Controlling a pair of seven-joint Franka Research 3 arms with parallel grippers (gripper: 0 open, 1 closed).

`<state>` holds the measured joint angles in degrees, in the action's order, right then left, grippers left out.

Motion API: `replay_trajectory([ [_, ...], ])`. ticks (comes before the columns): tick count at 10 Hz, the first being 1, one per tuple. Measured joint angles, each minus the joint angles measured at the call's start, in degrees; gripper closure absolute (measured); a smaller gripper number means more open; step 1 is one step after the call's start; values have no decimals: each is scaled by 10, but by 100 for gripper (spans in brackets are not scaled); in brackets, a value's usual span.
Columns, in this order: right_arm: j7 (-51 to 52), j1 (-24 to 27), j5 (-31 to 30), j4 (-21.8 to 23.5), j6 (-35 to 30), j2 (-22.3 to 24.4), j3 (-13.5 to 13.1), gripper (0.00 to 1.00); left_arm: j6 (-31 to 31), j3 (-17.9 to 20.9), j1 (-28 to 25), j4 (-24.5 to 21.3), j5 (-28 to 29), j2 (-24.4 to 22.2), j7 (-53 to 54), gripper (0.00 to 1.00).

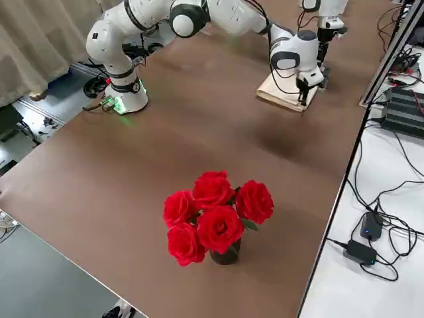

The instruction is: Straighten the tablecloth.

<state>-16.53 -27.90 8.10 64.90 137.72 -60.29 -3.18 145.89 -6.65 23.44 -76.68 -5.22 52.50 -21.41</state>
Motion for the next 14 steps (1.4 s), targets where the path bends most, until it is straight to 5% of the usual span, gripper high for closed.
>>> replay_trajectory([
  [2, 0, 0, 0, 0, 0, 0, 0, 99, 0, 1, 0, -2, 0, 1, 0, 79],
  [3, 0, 0, 0, 0, 0, 0, 0, 99, 0, 2, 0, -3, 0, 1, 0, 95],
  [4, 0, 0, 0, 0, 0, 0, 0, 99, 0, 2, -1, -3, 0, 1, 0, 97],
  [9, 0, 0, 0, 0, 0, 0, 0, 99, 0, 1, -4, -5, 0, -4, 12, 97],
  [14, 0, 0, 0, 0, 0, 0, 0, 99, -31, -35, -2, -103, 0, -90, 28, 97],
])
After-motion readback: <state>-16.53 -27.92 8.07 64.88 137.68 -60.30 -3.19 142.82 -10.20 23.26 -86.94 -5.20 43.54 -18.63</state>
